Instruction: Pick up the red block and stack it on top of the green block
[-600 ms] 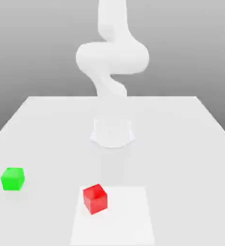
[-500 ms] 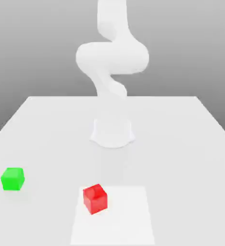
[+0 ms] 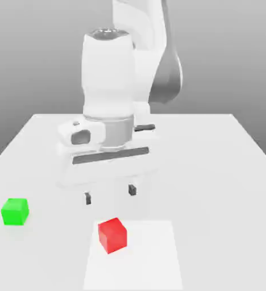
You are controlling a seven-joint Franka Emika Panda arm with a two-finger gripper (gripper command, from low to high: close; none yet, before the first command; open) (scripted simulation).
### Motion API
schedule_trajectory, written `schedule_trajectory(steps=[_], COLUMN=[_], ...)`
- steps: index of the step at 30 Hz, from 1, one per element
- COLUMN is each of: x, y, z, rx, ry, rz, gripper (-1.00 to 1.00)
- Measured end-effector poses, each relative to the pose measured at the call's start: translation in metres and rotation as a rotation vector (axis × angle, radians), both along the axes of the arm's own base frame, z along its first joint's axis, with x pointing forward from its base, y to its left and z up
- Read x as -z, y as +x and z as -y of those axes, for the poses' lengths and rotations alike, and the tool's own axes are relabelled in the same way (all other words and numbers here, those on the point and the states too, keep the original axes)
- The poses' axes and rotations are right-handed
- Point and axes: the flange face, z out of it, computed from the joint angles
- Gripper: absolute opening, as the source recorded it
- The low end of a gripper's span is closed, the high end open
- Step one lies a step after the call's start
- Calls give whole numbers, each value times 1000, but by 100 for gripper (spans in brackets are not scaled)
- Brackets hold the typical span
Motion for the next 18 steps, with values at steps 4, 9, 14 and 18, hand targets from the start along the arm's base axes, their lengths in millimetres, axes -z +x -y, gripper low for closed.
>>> schedule_trajectory(steps=[4, 9, 14, 18], x=[51, 89, 93, 66], y=[-13, -15, -15, -14], z=[1, 1, 1, 1], rx=[-35, -37, -36, -37], ry=[2, 2, 3, 3], rz=[-47, -51, -52, -52], gripper=[0, -100, -100, -100])
